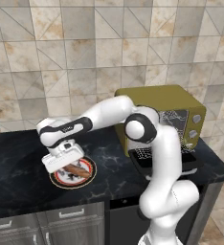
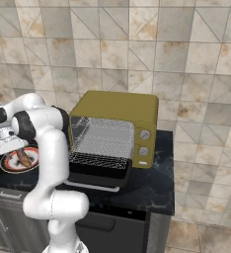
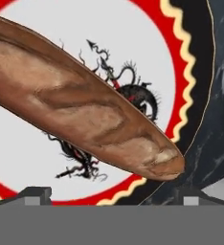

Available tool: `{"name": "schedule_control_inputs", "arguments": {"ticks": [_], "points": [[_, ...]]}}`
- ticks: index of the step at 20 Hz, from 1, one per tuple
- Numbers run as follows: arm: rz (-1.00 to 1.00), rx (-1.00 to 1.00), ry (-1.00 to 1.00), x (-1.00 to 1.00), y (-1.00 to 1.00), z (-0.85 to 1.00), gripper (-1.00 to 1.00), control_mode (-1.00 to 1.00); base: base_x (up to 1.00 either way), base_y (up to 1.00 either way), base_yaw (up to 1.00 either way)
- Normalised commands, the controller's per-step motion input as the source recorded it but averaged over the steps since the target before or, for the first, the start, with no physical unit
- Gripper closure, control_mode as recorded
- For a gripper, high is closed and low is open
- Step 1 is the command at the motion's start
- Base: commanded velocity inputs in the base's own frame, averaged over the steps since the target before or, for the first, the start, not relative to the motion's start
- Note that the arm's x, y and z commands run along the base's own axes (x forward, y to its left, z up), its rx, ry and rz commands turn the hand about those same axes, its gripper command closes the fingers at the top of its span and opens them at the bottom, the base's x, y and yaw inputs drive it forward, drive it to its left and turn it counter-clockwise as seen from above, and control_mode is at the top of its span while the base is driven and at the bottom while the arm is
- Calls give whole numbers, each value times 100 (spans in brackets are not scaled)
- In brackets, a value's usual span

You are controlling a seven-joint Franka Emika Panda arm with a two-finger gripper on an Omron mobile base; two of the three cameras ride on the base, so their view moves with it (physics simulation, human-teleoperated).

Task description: Pull the toaster oven rack outwards. Pick up the baguette from the plate and place it on the toaster oven rack. Close the toaster oven door fully and set the temperature to the lowest setting.

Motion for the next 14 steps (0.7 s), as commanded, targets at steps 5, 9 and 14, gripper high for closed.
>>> {"name": "schedule_control_inputs", "arguments": {"ticks": [5,9,14], "points": [[0,-3,0,16,0,-9,-100,-100,0,0,0],[0,-2,0,11,-2,-22,-100,-100,0,0,0],[0,0,0,3,-13,-20,-100,-100,0,0,0]]}}
